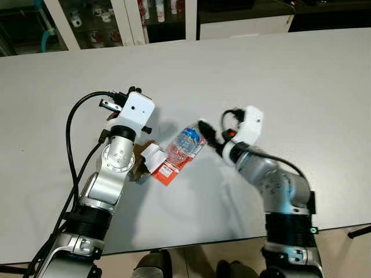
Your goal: Picking trash to rubbish bin
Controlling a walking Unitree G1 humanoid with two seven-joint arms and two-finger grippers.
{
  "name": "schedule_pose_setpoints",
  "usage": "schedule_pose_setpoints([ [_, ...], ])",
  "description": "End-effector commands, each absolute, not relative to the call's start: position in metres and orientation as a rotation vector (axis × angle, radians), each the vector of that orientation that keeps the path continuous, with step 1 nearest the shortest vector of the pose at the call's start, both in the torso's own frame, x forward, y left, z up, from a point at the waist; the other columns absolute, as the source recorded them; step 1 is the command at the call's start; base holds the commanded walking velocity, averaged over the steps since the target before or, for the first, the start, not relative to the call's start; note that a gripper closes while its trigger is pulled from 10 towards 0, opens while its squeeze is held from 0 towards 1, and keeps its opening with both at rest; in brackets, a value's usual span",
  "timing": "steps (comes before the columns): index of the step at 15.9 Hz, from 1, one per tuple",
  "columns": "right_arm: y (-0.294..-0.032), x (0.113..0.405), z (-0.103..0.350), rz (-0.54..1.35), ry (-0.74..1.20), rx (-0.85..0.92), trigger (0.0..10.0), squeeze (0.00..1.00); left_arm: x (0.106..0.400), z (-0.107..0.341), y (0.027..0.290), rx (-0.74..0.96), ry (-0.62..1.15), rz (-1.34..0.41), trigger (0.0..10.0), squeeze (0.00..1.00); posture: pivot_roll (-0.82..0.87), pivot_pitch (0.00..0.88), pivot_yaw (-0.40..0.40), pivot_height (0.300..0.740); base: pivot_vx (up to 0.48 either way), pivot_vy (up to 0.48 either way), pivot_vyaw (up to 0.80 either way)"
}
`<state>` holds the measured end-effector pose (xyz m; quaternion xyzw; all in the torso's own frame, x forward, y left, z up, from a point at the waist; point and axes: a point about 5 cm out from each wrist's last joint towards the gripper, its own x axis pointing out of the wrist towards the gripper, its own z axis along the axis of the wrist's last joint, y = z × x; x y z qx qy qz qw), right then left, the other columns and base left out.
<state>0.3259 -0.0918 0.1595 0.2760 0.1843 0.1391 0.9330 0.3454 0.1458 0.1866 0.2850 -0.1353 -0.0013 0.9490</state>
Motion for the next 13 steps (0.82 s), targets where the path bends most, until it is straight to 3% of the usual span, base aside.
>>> schedule_pose_setpoints([
  [1,-0.085,0.327,0.168,0.292,0.387,0.620,10.0,0.00,0.346,0.190,0.147,0.580,-0.275,-0.005,10.0,0.00,-0.01,0.146,0.037,0.720,0.000,0.000,0.00],
  [13,-0.052,0.324,0.193,0.425,0.519,0.719,10.0,0.00,0.347,0.190,0.146,0.570,-0.272,-0.001,10.0,0.00,-0.02,0.109,0.008,0.720,0.000,0.000,0.00],
])
